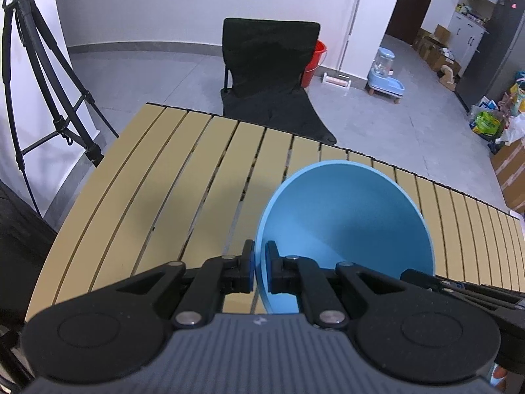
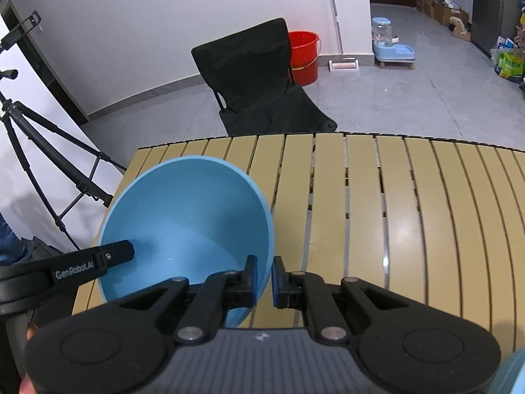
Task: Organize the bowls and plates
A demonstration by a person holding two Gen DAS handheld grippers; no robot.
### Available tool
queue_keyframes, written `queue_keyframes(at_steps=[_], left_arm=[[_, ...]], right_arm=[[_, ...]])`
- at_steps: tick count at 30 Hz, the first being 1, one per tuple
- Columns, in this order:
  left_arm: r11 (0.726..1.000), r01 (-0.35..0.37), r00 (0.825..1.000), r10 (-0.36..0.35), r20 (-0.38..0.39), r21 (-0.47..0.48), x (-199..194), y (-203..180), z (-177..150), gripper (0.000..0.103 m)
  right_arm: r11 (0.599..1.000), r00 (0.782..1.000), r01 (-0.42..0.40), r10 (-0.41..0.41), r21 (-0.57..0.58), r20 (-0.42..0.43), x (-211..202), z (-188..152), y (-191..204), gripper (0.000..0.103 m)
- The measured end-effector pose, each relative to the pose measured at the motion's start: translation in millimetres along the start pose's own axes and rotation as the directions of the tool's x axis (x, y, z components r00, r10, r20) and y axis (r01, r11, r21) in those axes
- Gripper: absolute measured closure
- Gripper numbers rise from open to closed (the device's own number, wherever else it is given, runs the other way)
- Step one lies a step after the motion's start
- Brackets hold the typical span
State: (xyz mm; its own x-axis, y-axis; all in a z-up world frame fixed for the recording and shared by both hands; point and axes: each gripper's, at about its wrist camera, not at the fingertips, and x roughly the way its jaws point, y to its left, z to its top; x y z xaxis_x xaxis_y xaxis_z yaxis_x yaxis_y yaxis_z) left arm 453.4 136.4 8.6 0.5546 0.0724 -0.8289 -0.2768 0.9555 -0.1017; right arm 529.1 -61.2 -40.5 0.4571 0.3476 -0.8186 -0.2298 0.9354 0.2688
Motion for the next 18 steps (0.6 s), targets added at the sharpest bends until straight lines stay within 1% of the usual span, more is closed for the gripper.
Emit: queue_keyframes(at_steps=[13, 18], left_arm=[[0.998, 0.045, 0.998, -0.047, 0.034, 0.042, -54, -31, -37, 0.096], [0.997, 0.058, 0.997, -0.06, 0.045, 0.057, -69, -44, -48, 0.096]], right_arm=[[0.999, 0.997, 0.033, -0.034, 0.013, 0.066, -69, -40, -23, 0.095], [0.999, 0.995, 0.041, -0.043, 0.018, 0.085, -93, -55, -35, 0.095]])
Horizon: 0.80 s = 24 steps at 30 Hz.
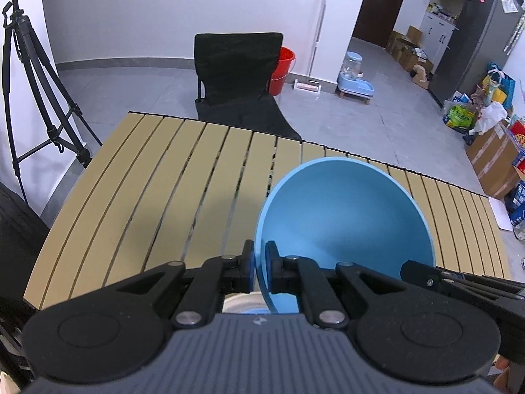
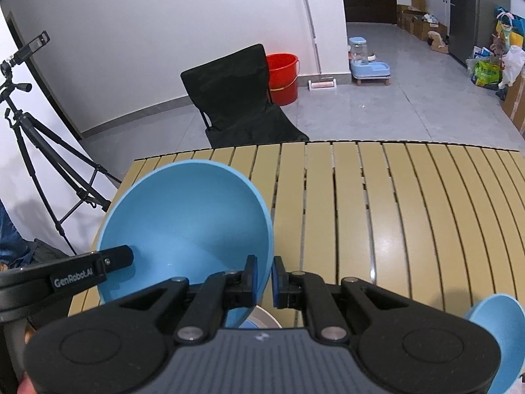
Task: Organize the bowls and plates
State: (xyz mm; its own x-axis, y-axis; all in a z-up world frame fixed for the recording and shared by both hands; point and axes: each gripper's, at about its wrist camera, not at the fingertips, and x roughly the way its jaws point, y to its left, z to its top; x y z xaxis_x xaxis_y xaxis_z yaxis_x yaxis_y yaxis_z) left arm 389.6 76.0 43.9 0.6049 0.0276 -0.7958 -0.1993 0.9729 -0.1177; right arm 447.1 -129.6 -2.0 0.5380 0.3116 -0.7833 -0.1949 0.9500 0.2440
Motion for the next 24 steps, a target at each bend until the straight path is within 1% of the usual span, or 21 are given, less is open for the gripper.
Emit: queue_keyframes(at_steps=[10, 16, 24], left_arm=[[0.999, 0.021, 1.0, -0.021, 0.019, 0.028, -27, -28, -20, 0.096], [0.998, 0.026, 0.999, -0.027, 0.027, 0.052, -41, -51, -31, 0.096], [0.994, 0.045, 0.999, -0.047, 0.019, 0.101, -47, -90, -47, 0.096]], right_arm=[[1.0, 0.999, 0.016, -0.016, 0.005, 0.044, -42, -17, -20, 0.095], [1.0, 0.998, 0.019, -0.02, 0.021, 0.063, -63, -28, -43, 0.095], [0.998, 0.995, 0.031, -0.036, 0.062, 0.088, -89, -42, -84, 0.095]])
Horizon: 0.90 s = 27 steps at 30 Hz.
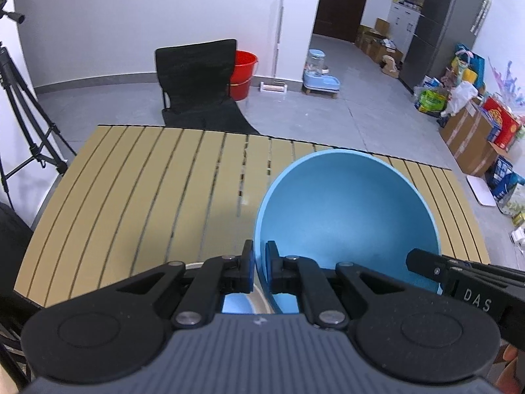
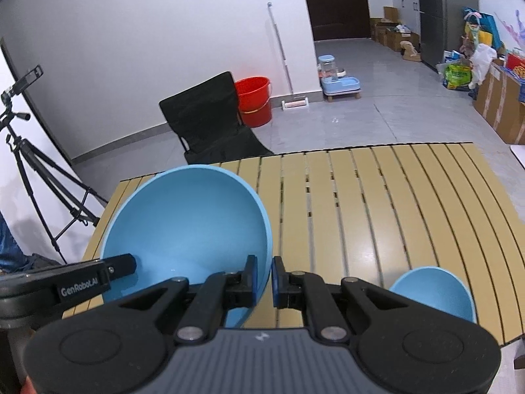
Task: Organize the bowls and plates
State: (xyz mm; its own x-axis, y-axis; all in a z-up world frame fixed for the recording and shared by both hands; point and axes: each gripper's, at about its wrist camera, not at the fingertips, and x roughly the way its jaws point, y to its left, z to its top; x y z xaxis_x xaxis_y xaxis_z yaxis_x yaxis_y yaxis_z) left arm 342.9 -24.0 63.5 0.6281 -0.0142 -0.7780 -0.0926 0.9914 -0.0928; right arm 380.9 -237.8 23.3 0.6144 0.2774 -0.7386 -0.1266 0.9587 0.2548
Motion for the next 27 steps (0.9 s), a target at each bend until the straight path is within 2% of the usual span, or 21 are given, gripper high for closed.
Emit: queue_keyframes(at_steps=[17, 27], left_arm=[[0.988, 0.053, 0.998, -0.048, -0.037, 0.143, 11, -108, -27, 0.095], [0.974, 0.076, 0.995, -0.06, -0.08, 0.215, 29, -166, -47, 0.095]], right_arm=[[0.991, 0.997, 0.056, -0.062, 0.123, 0.048, -38, -20, -112, 0.095], [0.978, 0.995, 0.085, -0.094, 0.192, 0.041, -39, -39, -177, 0.095]])
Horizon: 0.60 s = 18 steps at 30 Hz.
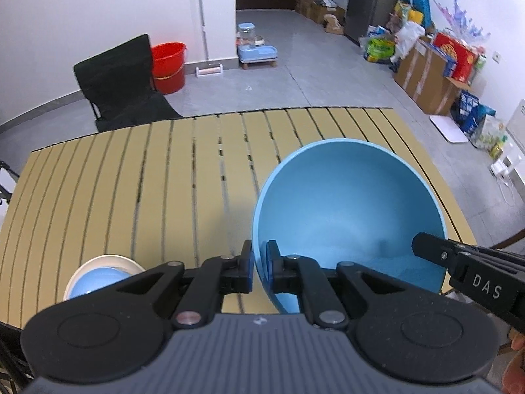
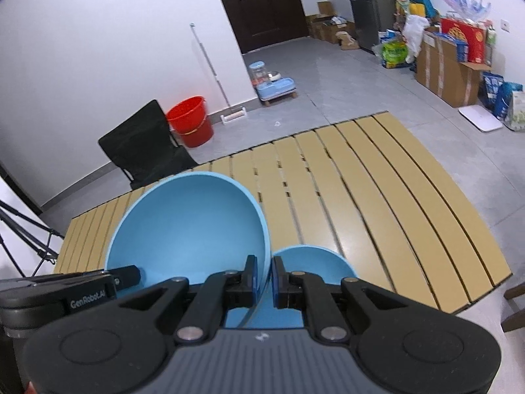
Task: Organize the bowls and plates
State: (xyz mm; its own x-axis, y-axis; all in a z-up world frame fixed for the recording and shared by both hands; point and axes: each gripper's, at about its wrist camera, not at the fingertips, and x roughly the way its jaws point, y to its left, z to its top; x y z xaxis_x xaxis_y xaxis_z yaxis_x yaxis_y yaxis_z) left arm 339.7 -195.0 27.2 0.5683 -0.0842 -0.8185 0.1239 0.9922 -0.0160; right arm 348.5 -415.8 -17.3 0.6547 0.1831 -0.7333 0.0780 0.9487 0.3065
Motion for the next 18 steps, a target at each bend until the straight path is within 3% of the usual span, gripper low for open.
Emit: queue_keyframes(at_steps=[18], left_arm=[[0.998, 0.006, 0.995, 0.0, -0.095, 0.067, 54, -45, -10, 0.095]], right_arm=[[0.997, 0.999, 0.034, -0.031, 0.067, -0.042, 35, -12, -57, 0.094]])
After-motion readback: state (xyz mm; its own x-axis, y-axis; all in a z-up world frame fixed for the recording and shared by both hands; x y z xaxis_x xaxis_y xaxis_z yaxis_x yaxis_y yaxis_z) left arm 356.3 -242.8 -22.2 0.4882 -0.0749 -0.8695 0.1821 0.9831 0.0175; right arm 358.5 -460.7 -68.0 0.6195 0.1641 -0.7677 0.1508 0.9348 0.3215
